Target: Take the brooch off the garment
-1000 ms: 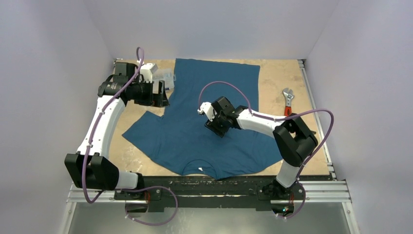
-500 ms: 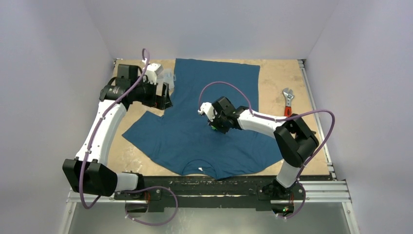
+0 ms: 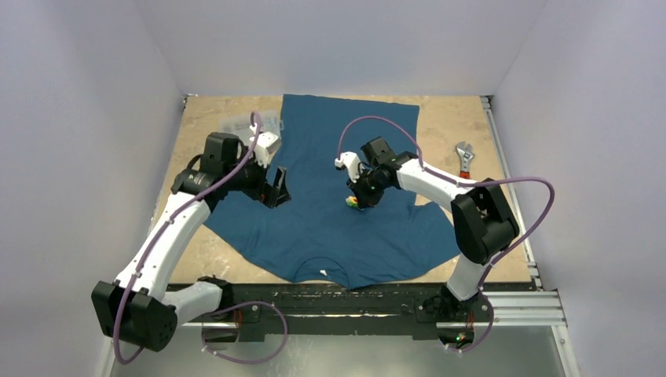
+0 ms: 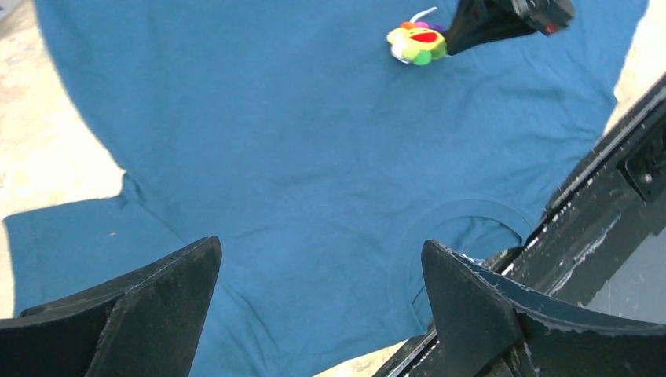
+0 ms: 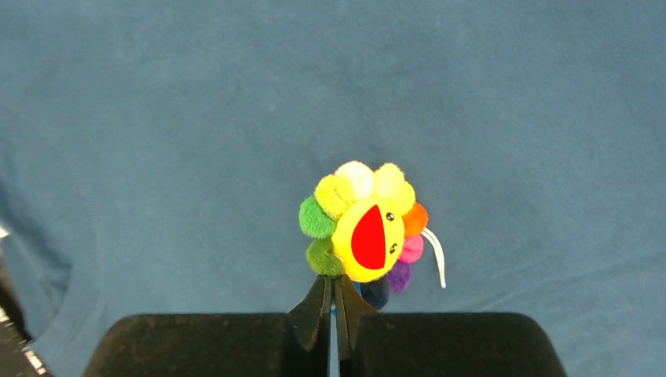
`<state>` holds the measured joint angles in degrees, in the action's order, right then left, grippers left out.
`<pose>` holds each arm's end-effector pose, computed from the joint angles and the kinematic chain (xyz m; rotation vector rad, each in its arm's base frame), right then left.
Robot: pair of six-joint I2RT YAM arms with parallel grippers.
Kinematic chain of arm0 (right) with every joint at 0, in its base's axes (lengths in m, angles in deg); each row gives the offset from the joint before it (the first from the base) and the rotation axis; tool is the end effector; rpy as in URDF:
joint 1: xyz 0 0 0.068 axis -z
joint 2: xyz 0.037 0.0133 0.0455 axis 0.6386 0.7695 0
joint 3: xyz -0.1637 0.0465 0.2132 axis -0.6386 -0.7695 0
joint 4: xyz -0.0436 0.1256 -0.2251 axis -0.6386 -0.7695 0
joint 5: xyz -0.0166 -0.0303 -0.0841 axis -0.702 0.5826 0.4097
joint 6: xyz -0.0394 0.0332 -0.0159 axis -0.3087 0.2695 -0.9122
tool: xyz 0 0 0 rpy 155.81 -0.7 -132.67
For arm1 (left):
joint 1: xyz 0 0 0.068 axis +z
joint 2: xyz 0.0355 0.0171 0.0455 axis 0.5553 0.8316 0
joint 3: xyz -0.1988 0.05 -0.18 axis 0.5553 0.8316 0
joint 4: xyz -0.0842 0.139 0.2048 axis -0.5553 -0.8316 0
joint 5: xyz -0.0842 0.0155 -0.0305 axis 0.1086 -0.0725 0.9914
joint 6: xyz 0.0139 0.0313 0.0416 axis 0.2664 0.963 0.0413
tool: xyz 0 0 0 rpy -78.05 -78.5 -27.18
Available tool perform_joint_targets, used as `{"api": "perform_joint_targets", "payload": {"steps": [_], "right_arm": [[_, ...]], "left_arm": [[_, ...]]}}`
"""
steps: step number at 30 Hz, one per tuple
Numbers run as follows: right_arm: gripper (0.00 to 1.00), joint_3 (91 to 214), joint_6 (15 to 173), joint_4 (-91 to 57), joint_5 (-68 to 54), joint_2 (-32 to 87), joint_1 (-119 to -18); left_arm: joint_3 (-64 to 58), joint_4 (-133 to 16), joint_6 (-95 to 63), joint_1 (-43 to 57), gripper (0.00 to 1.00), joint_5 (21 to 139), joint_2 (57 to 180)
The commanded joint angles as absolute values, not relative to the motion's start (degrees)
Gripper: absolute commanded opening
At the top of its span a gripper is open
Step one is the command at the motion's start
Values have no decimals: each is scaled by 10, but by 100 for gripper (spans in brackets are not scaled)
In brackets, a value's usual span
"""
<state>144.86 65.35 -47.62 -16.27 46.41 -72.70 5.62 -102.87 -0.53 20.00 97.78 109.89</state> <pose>0.2920 0.2020 0.1972 -1.3103 2.3313 0.4569 0.2279 -0.0717 0.3250 0.5715 2.2829 -0.6268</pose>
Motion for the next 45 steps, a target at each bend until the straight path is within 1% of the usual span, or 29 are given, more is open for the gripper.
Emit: {"api": "perform_joint_targets", "payload": {"steps": [1, 5, 8, 14, 16, 19, 23, 26, 32, 34, 35, 39, 42, 43, 45], "right_arm": [[0, 1473, 633, -549, -282, 469, -721], [0, 1475, 631, -574, -340, 471, -721], [0, 1469, 635, -573, -359, 473, -720], [0, 1460, 664, -536, -355, 458, -695], [0, 1459, 677, -514, -337, 448, -681], [0, 1460, 687, -496, -317, 454, -664], [0, 1458, 689, -494, -329, 477, -654], [0, 1447, 703, -472, -349, 484, -649], [0, 1443, 722, -457, -391, 500, -635], [0, 1447, 728, -459, -397, 510, -628], [0, 1448, 732, -461, -402, 515, -626], [0, 1456, 749, -464, -429, 534, -623], [0, 1472, 753, -480, -456, 549, -622], [0, 1478, 752, -488, -461, 552, -623], [0, 1488, 745, -504, -466, 553, -622]], "left_arm": [[107, -949, 38, 170, 100, 1011, 1034], [138, -933, 67, 156, 100, 1031, 1012], [161, -925, 98, 140, 100, 1037, 998], [197, -897, 115, 96, 100, 1017, 988], [203, -876, 92, 89, 98, 1015, 999], [195, -844, 37, 85, 90, 1020, 1031], [181, -807, -34, 85, 74, 1036, 1092], [173, -777, -82, 85, 64, 1050, 1134], [165, -730, -128, 82, 56, 1035, 1185], [162, -725, -129, 82, 52, 1026, 1198], [160, -722, -129, 80, 48, 1025, 1204], [155, -716, -115, 74, 41, 1022, 1228], [150, -715, -67, 50, 40, 1012, 1232], [149, -712, -49, 34, 42, 1005, 1231], [156, -697, 2, 13, 50, 994, 1224]]}}
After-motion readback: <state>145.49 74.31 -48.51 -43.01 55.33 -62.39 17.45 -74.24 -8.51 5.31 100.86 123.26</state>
